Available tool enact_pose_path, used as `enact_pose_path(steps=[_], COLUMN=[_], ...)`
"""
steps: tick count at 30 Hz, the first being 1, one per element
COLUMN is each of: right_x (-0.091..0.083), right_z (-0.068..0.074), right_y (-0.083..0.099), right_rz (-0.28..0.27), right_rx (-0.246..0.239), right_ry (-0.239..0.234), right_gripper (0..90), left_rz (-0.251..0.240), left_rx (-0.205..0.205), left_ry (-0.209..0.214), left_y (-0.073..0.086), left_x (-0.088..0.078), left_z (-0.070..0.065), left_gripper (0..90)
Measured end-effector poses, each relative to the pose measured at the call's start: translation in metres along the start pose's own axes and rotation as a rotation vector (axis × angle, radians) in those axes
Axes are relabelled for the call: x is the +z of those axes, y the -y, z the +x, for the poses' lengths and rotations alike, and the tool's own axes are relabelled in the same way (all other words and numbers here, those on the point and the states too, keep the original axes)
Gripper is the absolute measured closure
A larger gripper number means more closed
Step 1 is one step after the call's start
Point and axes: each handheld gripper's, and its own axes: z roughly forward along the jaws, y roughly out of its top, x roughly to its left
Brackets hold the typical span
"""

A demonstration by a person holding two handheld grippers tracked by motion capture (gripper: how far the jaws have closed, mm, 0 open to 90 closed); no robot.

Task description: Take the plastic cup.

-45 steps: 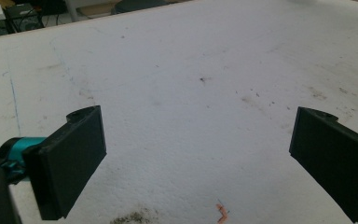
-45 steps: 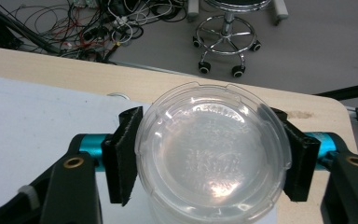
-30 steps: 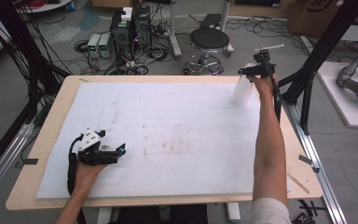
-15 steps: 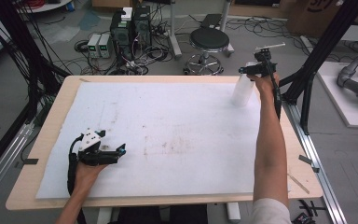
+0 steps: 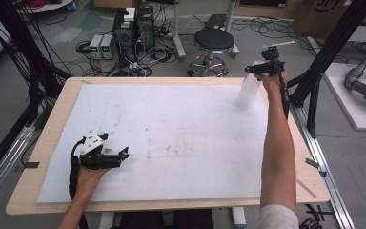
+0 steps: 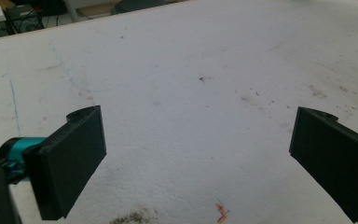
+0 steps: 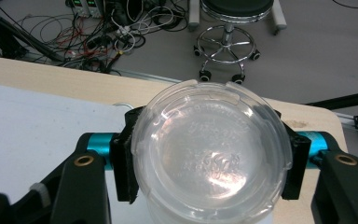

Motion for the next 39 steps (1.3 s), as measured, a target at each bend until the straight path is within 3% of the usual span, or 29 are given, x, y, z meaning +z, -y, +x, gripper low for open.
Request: enact_pose_path(steps=[18, 29, 39], right_x=[-0.005, -0.014, -0.045], right_z=[-0.002, -0.002, 0.002], right_y=[-0.001, -0.007, -0.039], right_rz=[-0.007, -0.041, -0.096], right_rx=[0.000, -0.007, -0.036], right_ry=[0.000, 0.001, 0.006], right_gripper=[38.8, 39.3, 39.3], left_rz=[0.001, 0.002, 0.001], left_rx=[0.000, 0.004, 0.003], left_ry=[0.001, 0.000, -0.001], left_y=[0.000, 0.000, 0.000], left_x=[0.001, 0.000, 0.001], left_z=[-0.001, -0.001, -0.001], left_gripper=[3.6, 3.6, 3.6])
